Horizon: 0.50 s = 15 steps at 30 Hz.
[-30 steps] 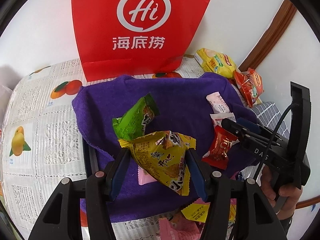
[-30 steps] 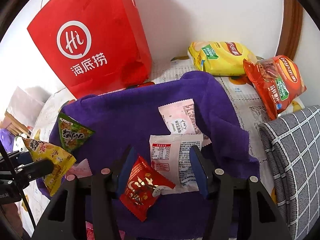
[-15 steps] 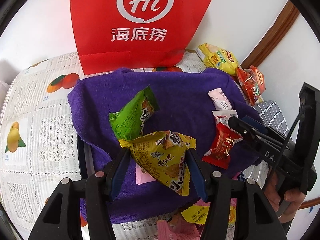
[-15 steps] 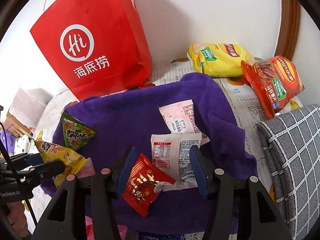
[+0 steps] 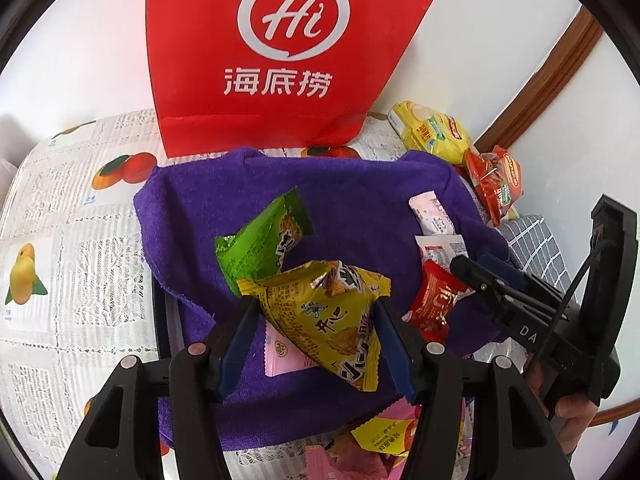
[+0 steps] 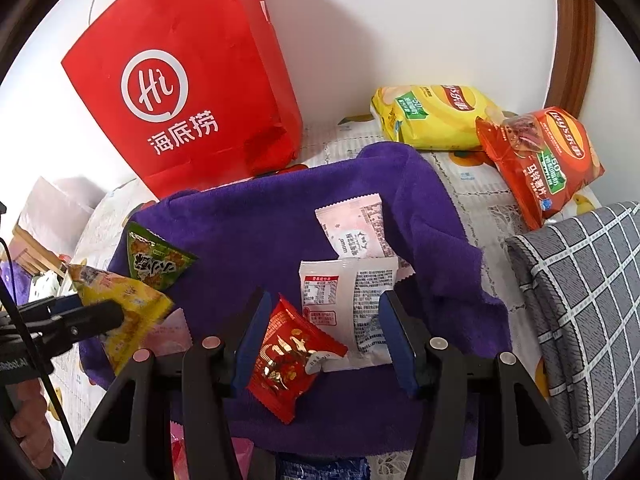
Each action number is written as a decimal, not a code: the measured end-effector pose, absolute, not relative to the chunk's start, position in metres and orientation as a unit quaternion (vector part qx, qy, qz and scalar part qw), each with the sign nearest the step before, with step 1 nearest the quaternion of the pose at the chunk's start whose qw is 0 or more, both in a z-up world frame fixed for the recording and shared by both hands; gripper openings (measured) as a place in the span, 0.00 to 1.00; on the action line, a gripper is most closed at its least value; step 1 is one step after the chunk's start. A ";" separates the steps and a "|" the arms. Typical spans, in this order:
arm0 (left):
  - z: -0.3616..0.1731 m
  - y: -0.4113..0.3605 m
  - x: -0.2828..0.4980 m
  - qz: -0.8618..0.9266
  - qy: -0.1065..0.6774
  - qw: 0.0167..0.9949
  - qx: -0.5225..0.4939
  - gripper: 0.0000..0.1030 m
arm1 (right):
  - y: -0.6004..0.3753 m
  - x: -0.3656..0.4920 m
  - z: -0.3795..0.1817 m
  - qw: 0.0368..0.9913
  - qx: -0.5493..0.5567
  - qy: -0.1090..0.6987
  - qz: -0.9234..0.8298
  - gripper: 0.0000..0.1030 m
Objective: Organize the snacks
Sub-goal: 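Open the right tool to drop the red packet while the left tool releases the yellow bag, then withdraw both tools back toward the remaining snacks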
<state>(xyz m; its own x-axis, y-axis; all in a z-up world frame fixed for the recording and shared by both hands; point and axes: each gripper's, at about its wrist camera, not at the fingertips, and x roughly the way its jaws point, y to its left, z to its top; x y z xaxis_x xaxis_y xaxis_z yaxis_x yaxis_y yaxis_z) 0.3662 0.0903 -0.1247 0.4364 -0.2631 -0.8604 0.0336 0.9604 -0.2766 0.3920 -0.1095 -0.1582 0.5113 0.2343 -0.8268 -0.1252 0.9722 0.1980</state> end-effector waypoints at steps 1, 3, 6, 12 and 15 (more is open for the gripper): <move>-0.123 0.090 0.366 -0.090 0.521 0.842 -0.110 0.64 | -0.110 0.391 -0.157 0.868 0.057 0.483 0.103 0.54; -0.118 0.089 0.364 -0.093 0.515 0.845 -0.110 0.66 | -0.111 0.387 -0.155 0.867 0.055 0.484 0.101 0.54; -0.110 0.088 0.361 -0.095 0.508 0.849 -0.108 0.67 | -0.111 0.379 -0.150 0.868 0.046 0.484 0.096 0.54; -0.093 0.097 0.354 -0.097 0.493 0.856 -0.121 0.67 | -0.113 0.351 -0.139 0.868 0.030 0.487 0.088 0.54; -0.085 0.101 0.350 -0.097 0.488 0.858 -0.127 0.67 | -0.118 0.334 -0.139 0.866 0.030 0.491 0.087 0.55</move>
<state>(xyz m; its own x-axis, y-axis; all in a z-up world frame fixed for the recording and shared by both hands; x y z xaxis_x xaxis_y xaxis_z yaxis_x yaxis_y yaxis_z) 0.3501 0.1013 -0.0853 0.5043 -0.2907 -0.8131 0.0429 0.9489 -0.3126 0.3340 -0.1182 -0.1388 0.5022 0.1798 -0.8459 -0.1217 0.9831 0.1368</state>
